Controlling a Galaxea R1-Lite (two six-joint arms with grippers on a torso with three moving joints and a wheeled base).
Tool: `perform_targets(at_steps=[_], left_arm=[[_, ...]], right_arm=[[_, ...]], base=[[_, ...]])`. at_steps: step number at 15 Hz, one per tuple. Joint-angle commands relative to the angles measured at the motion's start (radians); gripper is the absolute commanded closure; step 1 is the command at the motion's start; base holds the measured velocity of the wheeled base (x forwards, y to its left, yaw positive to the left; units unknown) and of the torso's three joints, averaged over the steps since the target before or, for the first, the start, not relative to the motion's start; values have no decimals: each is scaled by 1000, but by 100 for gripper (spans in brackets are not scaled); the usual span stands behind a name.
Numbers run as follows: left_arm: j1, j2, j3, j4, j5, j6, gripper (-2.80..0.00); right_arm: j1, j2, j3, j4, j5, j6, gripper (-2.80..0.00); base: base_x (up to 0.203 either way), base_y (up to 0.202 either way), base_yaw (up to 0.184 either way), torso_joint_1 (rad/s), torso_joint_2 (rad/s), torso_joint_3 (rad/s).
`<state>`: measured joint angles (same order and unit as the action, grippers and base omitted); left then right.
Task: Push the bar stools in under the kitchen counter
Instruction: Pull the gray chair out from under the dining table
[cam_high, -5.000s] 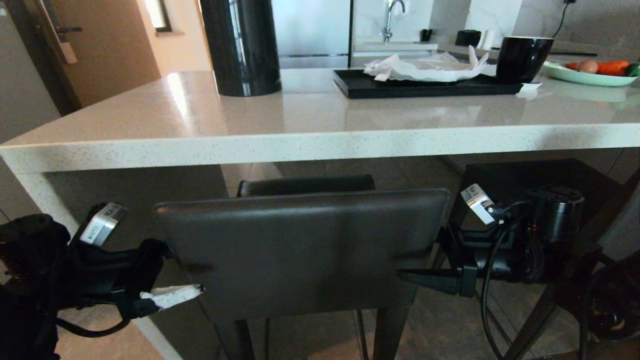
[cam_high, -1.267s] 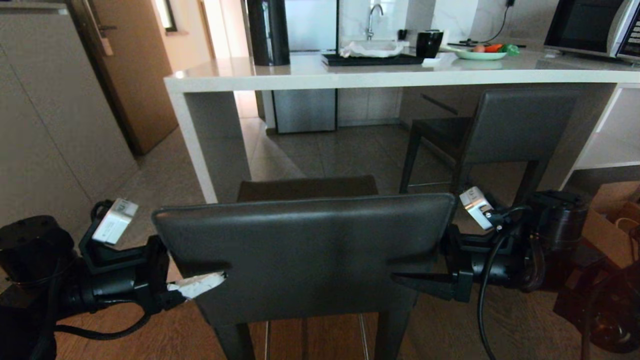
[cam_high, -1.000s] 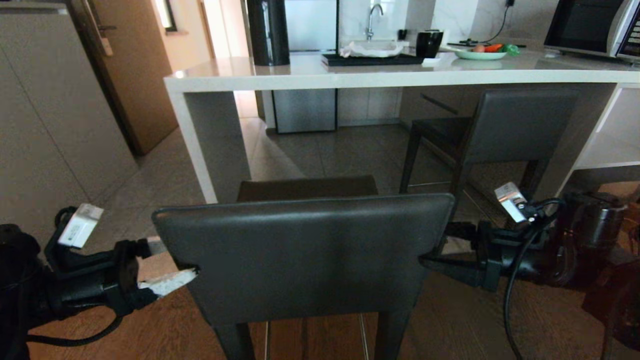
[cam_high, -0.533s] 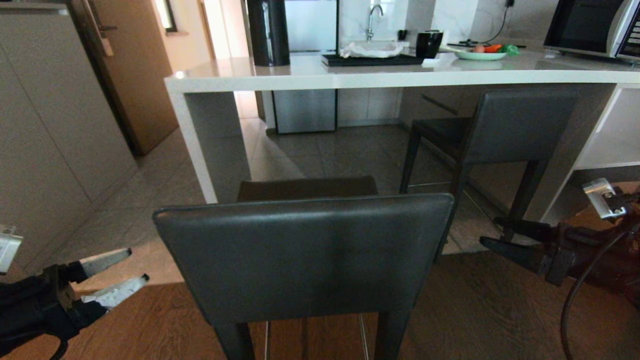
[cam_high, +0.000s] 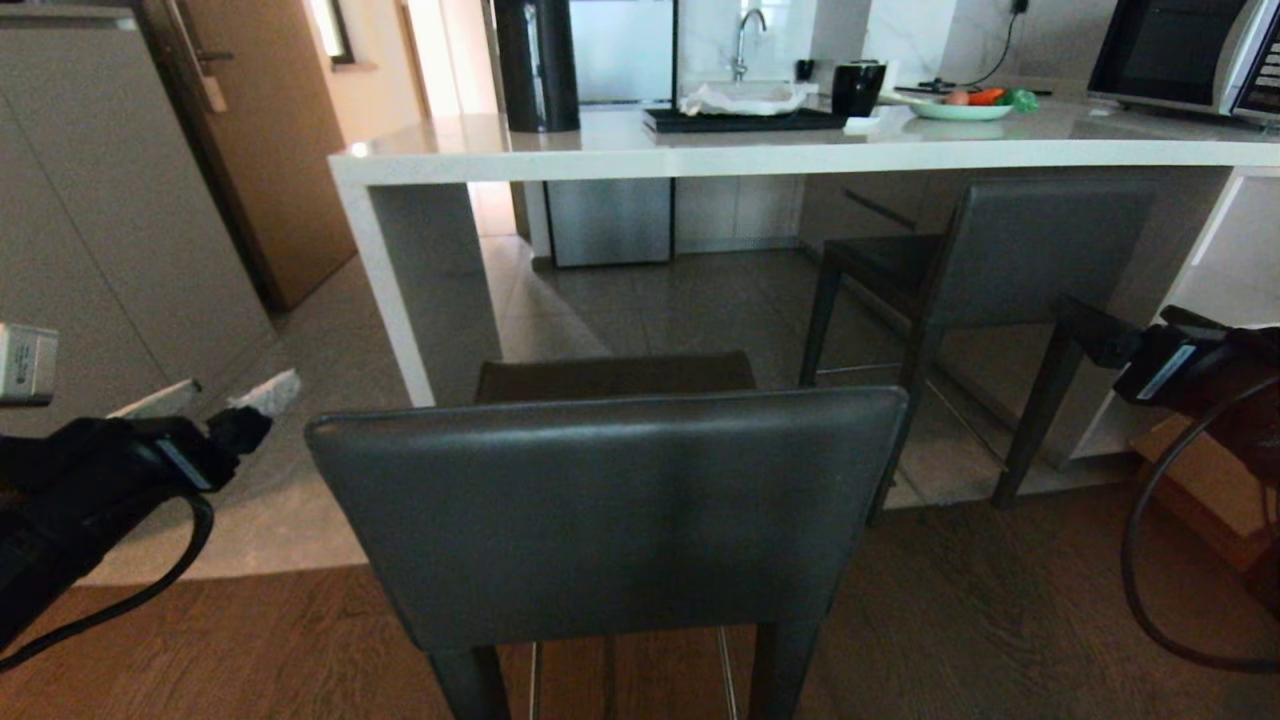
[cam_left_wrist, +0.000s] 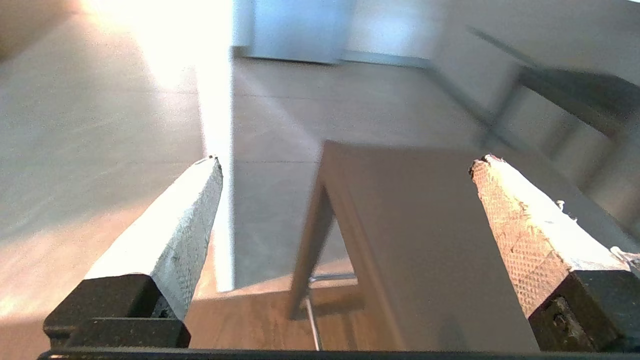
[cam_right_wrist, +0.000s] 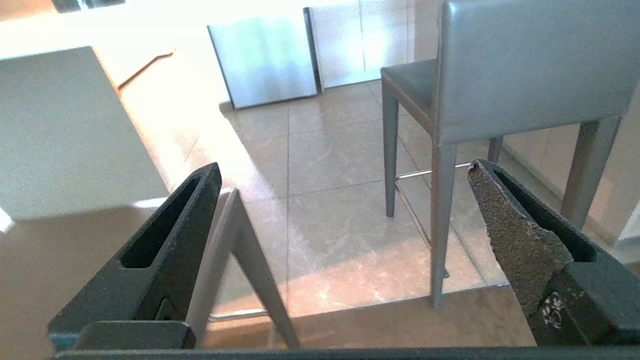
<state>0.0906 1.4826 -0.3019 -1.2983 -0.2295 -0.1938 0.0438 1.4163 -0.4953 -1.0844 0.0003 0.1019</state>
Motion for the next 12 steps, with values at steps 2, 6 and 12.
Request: perform_targets(at_steps=[2, 6, 12], left_arm=[[-141, -170, -62, 307, 342, 12, -280], [-218, -489, -92, 648, 391, 18, -280], [-228, -949, 47, 826, 405, 39, -280]], right_arm=[[171, -156, -37, 255, -205, 13, -280], [185, -391, -14, 449, -268, -9, -280], [9, -794, 151, 574, -264, -133, -280]], base=[[0, 0, 0, 0, 0, 0], [0, 0, 0, 0, 0, 0], [0, 0, 0, 0, 0, 0]])
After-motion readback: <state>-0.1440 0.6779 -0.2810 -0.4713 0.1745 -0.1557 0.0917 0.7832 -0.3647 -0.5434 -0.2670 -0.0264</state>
